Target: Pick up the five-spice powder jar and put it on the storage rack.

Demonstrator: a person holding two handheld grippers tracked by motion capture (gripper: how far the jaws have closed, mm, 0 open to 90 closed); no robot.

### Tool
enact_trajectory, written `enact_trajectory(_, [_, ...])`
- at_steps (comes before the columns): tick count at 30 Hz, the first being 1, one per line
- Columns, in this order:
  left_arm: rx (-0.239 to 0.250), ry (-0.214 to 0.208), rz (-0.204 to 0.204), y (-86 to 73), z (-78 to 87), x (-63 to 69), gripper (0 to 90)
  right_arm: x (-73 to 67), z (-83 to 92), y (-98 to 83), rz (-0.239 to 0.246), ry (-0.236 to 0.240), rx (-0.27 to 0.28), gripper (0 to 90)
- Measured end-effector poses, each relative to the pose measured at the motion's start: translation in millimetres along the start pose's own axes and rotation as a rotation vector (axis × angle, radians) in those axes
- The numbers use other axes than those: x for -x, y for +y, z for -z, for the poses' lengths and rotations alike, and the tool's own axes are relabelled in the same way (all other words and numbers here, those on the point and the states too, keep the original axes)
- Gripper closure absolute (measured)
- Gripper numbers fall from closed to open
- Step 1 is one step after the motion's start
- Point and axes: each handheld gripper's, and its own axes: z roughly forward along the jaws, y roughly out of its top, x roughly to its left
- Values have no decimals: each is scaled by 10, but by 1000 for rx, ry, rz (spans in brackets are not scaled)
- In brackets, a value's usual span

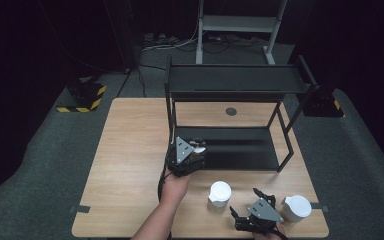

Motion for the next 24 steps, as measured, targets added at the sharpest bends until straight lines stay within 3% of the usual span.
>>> enact_trajectory(24, [-33, 33, 15, 49, -271, -10, 348, 14, 4, -9, -7, 3, 5, 1])
